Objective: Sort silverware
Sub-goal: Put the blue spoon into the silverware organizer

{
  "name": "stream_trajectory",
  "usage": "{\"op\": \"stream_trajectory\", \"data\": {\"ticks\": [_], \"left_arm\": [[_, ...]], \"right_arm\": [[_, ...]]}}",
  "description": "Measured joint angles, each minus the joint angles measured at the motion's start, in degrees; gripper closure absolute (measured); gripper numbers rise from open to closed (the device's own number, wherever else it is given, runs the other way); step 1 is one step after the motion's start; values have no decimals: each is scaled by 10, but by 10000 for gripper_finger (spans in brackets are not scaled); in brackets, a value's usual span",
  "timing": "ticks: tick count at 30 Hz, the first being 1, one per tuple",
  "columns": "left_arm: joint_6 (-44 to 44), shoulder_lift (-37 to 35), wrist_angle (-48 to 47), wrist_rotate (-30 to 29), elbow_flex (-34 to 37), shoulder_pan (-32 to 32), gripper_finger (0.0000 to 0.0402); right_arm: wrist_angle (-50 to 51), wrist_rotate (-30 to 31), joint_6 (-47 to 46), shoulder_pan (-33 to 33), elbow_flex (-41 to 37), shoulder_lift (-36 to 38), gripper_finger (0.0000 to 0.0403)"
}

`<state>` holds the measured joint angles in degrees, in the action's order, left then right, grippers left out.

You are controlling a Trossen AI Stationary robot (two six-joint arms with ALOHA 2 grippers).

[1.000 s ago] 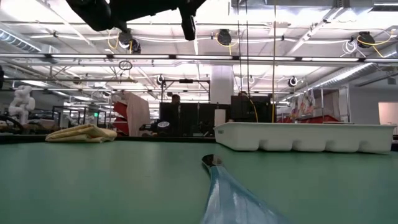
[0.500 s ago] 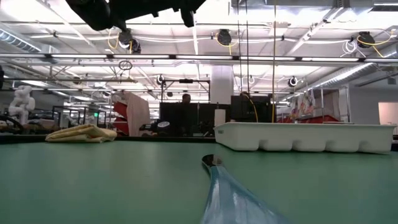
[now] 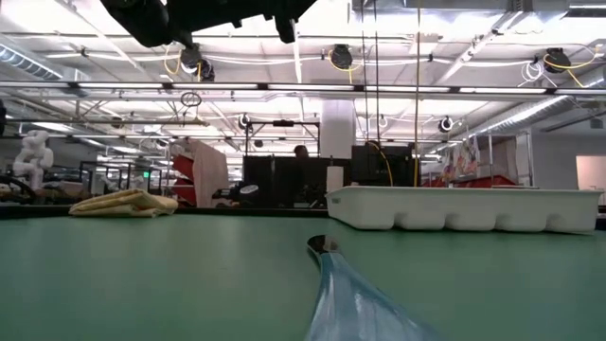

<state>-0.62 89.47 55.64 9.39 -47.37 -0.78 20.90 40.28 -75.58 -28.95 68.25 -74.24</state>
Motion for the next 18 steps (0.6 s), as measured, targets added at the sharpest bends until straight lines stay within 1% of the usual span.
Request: {"op": "stream_trajectory", "data": {"ticks": [9,13,16,18], "left_arm": [[2,0,0,0,0,0,293],[45,0,0,0,0,0,294],[56,0,-2,-2,0,0,309],[56,0,-4,-2,0,0,331]], "right_arm": [[-10,-45,25,32,0,0,403],[-10,-46,31,41,0,0,403],[-10,-49,34,46,0,0,403],[-10,-49,38,48,0,0,403]]}}
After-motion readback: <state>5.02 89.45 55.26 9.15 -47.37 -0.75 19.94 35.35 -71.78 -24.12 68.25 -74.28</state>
